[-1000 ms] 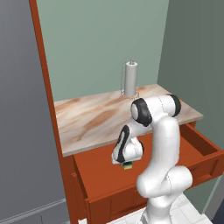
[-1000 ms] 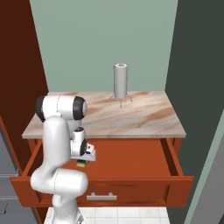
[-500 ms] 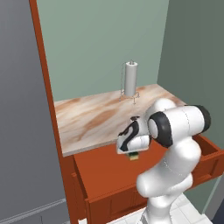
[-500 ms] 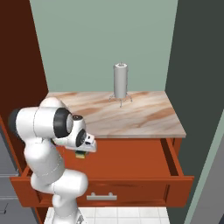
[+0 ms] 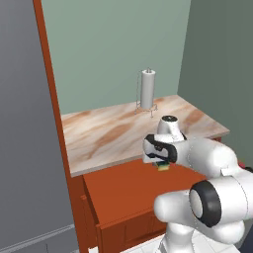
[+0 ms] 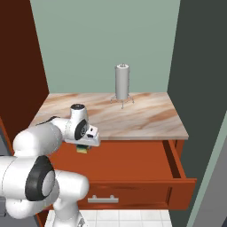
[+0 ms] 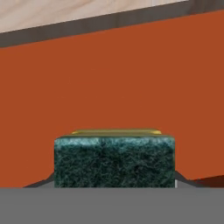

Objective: Restock the sink supplies by placing the sponge and soap dispenser on the counter and next to the sink. Make sure the soap dispenser is upright.

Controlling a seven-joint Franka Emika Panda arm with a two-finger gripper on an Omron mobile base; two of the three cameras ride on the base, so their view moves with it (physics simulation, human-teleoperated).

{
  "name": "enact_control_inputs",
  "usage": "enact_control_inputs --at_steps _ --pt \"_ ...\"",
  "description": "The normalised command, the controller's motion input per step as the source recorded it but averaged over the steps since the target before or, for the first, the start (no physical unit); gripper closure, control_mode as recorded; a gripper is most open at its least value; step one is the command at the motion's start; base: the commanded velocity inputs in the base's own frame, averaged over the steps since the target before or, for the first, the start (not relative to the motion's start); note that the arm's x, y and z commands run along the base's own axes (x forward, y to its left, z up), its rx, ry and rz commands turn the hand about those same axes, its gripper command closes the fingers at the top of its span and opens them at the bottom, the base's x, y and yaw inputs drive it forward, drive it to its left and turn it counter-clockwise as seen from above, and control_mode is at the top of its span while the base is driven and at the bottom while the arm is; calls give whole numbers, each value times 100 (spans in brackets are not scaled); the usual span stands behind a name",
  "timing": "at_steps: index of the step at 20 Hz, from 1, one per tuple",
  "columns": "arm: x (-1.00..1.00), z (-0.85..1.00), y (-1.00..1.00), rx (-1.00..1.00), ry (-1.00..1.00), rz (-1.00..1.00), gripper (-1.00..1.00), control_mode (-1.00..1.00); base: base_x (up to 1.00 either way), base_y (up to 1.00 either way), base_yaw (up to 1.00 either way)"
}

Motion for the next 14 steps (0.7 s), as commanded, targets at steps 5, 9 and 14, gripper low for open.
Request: enact_control_inputs --at_steps 5,9,14 --pt "-61 78 -4 0 0 -2 100 -100 0 0 0" --pt "-32 24 0 0 1 -1 100 -100 0 0 0" --pt "-6 -5 7 -1 3 1 100 -100 0 0 0"
